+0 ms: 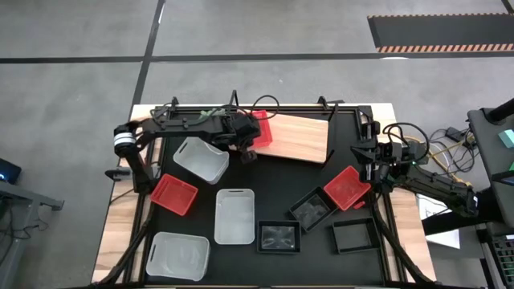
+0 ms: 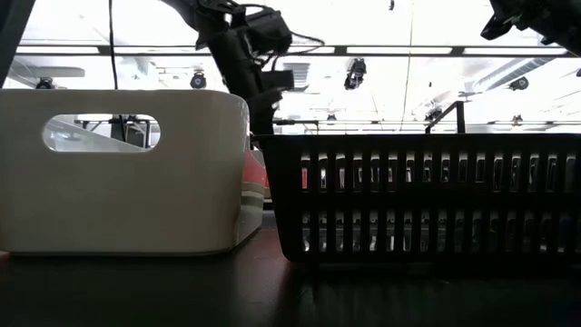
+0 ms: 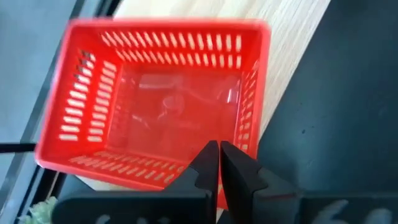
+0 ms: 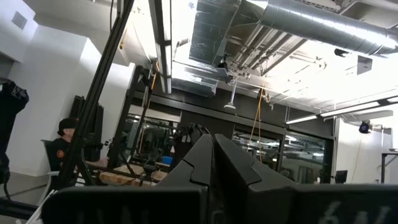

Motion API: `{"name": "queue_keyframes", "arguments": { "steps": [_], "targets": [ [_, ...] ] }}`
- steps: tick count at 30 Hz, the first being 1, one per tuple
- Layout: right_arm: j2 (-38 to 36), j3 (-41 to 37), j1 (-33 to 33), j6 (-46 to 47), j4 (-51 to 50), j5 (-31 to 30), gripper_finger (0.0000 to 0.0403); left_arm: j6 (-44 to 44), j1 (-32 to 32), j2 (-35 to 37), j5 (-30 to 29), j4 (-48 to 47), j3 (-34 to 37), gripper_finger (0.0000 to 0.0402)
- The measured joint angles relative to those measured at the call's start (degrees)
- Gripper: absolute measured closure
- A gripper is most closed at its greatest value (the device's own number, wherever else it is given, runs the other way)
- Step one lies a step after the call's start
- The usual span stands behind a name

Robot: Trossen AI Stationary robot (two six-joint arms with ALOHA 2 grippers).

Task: Stack baskets on shelf by color
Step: Put the middle red basket on the shelf

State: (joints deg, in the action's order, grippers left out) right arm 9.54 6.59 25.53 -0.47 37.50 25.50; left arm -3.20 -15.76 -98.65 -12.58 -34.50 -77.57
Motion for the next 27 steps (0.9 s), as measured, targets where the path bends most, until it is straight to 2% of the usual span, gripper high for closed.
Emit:
{"name": "queue_keyframes", "arguments": {
  "steps": [9,16,19,27],
  "targets": [
    [0.0,0.02,0.0,-0.15,0.0,0.0,0.0392,0.15,5.88,0.65,0.74,0.25,-2.66,0.0401],
    [0.0,0.02,0.01,-0.13,-0.39,0.0,0.0392,-0.07,8.16,0.52,0.85,-1.05,-0.06,0.0401],
    [0.0,0.04,-0.01,-0.13,-0.41,0.0,0.0392,-0.04,8.16,0.52,-0.71,-0.66,1.34,0.0401],
    [0.0,0.04,-0.01,-0.13,-0.4,0.0,0.0392,2.93,7.88,0.43,-9.3,-0.9,3.86,0.0401]
  ]
}}
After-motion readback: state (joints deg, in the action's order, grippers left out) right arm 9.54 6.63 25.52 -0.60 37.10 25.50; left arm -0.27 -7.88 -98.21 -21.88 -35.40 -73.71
